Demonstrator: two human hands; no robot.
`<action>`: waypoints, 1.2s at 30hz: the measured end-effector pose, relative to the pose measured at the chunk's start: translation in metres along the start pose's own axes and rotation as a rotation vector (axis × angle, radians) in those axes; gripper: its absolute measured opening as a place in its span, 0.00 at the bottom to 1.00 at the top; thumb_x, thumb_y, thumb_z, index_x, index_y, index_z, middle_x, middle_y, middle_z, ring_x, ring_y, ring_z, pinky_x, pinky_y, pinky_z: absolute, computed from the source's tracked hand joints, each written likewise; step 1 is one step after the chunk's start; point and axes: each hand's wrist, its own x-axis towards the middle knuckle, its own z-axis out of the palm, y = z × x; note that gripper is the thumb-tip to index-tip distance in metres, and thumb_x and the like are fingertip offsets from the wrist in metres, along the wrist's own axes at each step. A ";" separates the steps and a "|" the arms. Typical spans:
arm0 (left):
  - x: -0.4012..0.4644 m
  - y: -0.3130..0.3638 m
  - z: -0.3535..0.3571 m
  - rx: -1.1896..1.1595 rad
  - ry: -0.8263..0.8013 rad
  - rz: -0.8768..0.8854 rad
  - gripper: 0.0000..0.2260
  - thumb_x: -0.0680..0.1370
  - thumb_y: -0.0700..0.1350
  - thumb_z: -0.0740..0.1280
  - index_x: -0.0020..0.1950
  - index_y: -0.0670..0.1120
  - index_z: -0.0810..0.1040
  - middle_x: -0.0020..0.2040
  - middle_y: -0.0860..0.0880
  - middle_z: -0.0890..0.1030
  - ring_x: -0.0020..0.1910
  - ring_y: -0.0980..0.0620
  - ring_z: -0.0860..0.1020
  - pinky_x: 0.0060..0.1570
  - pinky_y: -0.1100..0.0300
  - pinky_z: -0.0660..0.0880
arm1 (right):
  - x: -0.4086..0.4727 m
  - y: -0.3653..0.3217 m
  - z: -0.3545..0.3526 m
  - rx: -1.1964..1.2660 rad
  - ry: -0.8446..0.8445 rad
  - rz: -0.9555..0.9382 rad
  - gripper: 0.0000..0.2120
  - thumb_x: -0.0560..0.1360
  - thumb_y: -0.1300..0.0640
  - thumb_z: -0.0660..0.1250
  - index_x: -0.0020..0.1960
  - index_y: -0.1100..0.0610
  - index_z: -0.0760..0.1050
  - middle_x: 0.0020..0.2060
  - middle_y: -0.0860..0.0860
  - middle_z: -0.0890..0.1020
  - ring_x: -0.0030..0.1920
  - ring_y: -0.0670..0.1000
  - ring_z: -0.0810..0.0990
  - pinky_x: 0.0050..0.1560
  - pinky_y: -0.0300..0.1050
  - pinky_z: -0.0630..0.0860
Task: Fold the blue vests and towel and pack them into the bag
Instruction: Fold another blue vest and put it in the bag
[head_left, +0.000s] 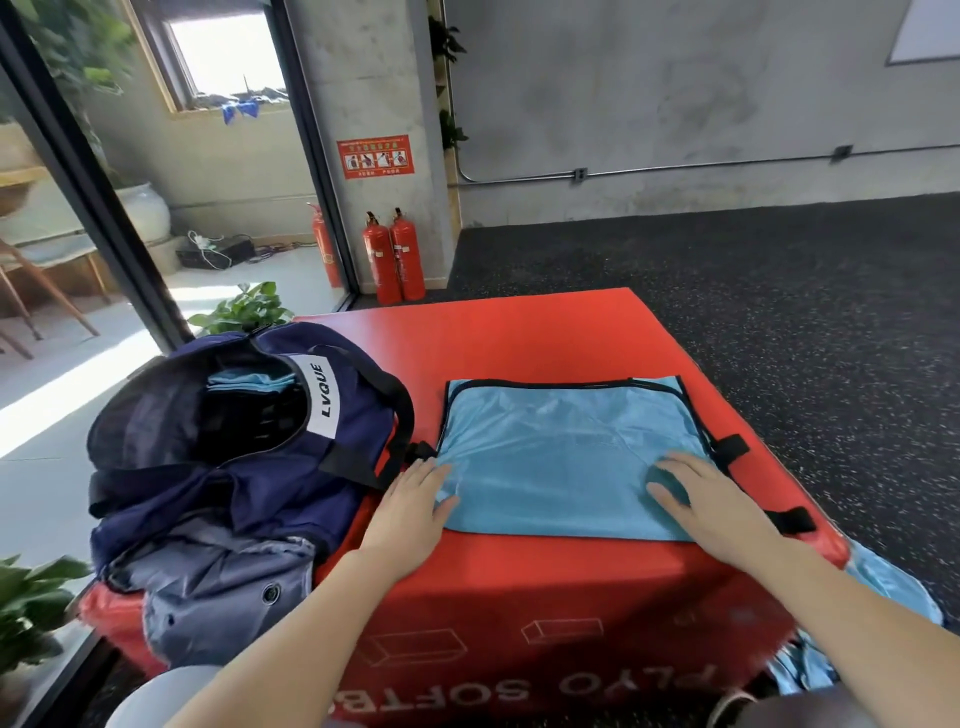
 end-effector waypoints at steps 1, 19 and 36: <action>-0.003 -0.003 -0.003 -0.040 0.042 -0.015 0.24 0.82 0.54 0.64 0.77 0.50 0.68 0.76 0.48 0.68 0.78 0.48 0.61 0.77 0.52 0.58 | -0.003 0.000 -0.001 0.027 0.006 -0.019 0.30 0.78 0.35 0.57 0.72 0.51 0.71 0.71 0.46 0.71 0.72 0.48 0.68 0.74 0.46 0.64; -0.053 0.035 0.003 -0.111 0.313 -0.397 0.10 0.77 0.59 0.67 0.48 0.53 0.80 0.46 0.54 0.80 0.49 0.48 0.80 0.52 0.50 0.74 | -0.049 0.032 -0.013 0.034 0.011 -0.147 0.11 0.77 0.41 0.68 0.56 0.45 0.77 0.53 0.37 0.75 0.57 0.41 0.73 0.61 0.40 0.69; -0.035 -0.041 -0.019 0.103 0.212 0.075 0.01 0.78 0.41 0.70 0.47 0.46 0.80 0.49 0.53 0.73 0.49 0.46 0.75 0.50 0.48 0.73 | -0.048 0.034 -0.015 0.059 -0.023 -0.132 0.12 0.77 0.41 0.68 0.57 0.44 0.74 0.55 0.38 0.74 0.58 0.41 0.71 0.60 0.38 0.66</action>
